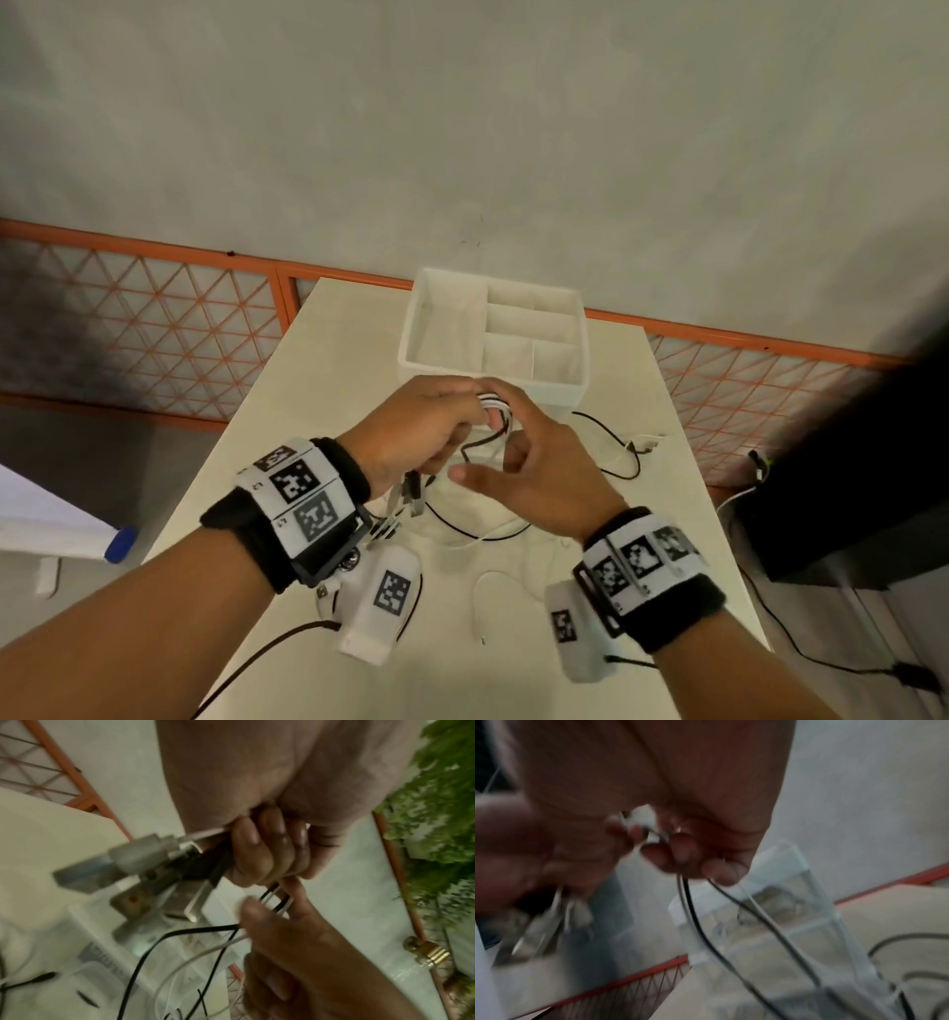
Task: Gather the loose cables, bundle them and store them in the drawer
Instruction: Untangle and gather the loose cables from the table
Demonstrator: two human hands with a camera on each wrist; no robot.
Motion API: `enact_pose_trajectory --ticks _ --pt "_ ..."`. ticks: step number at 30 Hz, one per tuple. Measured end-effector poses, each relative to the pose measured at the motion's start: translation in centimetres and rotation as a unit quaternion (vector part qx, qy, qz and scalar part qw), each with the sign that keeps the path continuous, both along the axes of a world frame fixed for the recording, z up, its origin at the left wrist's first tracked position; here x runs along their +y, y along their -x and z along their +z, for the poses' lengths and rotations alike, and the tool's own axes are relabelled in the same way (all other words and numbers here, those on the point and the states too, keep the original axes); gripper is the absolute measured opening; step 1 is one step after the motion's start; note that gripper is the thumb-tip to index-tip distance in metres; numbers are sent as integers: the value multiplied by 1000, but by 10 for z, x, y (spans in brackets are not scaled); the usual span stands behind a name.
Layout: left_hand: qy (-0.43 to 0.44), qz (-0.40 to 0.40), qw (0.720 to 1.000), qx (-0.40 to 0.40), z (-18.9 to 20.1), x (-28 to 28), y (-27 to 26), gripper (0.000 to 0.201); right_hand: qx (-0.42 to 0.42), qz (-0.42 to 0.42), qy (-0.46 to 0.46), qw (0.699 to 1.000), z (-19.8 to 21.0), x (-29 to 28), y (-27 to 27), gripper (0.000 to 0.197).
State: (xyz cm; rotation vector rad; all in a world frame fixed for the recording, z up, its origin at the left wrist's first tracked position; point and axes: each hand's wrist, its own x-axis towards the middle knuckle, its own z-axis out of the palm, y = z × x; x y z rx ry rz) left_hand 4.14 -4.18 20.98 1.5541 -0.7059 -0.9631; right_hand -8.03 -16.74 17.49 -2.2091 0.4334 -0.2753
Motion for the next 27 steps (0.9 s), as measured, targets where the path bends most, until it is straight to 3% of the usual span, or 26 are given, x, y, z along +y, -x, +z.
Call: enact_pose_trajectory --ticks 2,3,6,8,11,14,17,19,22,25,27 --pt "38 -46 998 12 8 4 1 19 -6 -82 37 996 -17 -1 -9 22" --pt "72 -58 995 30 11 7 -2 21 38 -113 38 992 -29 -10 -9 11" --pt "176 -14 981 85 21 21 -19 27 231 -179 33 956 -71 -39 11 22" --pt "202 56 971 111 22 26 -32 30 278 -235 52 930 -82 -53 24 33" --pt "136 156 974 96 4 29 -44 28 197 -291 52 935 -56 -65 24 38" --pt "34 220 970 92 -25 28 -49 26 -1 -335 40 941 -18 -79 19 33" --pt "-37 254 962 94 -48 26 -48 24 -150 -370 24 917 15 -88 18 19" --pt "-65 273 956 91 -58 25 -46 23 -167 -384 -10 908 24 -94 17 19" --pt "-104 278 951 87 -66 25 -44 24 -120 -379 -23 918 20 -99 15 28" --pt "-174 263 947 68 -71 27 -42 23 -142 -339 -55 928 14 -99 13 14" --pt "-208 237 948 48 -78 30 -42 23 -159 -324 -76 930 6 -106 13 15"
